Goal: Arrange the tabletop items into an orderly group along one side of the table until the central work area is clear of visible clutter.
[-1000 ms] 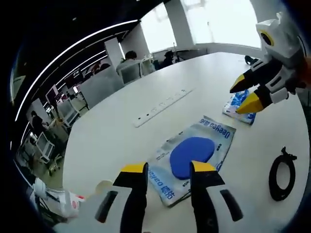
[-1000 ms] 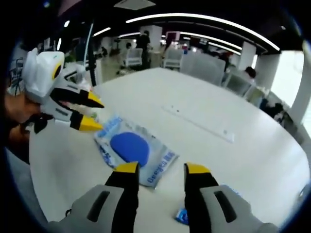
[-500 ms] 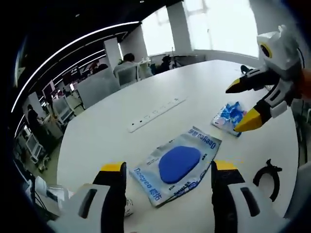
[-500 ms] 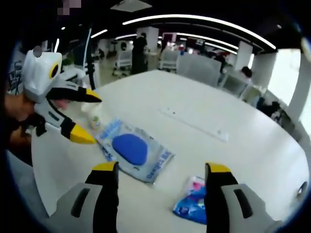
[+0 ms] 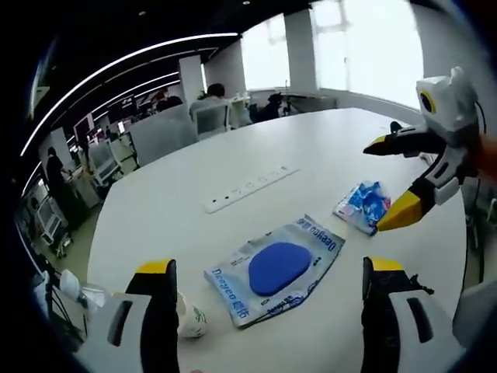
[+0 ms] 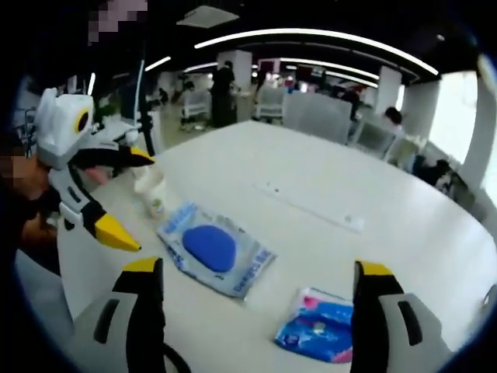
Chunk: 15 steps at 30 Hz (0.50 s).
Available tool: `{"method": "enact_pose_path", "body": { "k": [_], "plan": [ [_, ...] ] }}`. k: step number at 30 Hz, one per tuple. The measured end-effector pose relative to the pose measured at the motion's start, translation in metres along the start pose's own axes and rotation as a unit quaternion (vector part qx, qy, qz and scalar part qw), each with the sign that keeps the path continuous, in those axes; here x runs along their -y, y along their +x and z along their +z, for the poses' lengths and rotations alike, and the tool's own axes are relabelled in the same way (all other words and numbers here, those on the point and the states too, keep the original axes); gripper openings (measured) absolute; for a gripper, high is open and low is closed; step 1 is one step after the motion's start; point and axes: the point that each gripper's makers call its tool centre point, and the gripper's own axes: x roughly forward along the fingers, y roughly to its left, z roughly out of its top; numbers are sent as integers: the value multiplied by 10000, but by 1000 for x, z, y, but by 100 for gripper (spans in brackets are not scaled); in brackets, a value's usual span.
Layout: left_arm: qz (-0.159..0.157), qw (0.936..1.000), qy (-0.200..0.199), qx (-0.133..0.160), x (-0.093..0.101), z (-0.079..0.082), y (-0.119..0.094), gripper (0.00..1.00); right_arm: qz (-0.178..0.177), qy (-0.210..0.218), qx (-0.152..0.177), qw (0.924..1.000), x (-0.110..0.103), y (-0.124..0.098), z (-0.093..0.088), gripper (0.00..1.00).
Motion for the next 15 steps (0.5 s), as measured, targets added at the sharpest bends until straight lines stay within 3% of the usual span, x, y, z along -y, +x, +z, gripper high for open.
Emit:
{"method": "enact_pose_path", "body": {
  "k": [15],
  "plan": [
    [246,9996,91,66,9,23,-15,99,57,-269,155,9995,22,-27,10,98]
  ]
}}
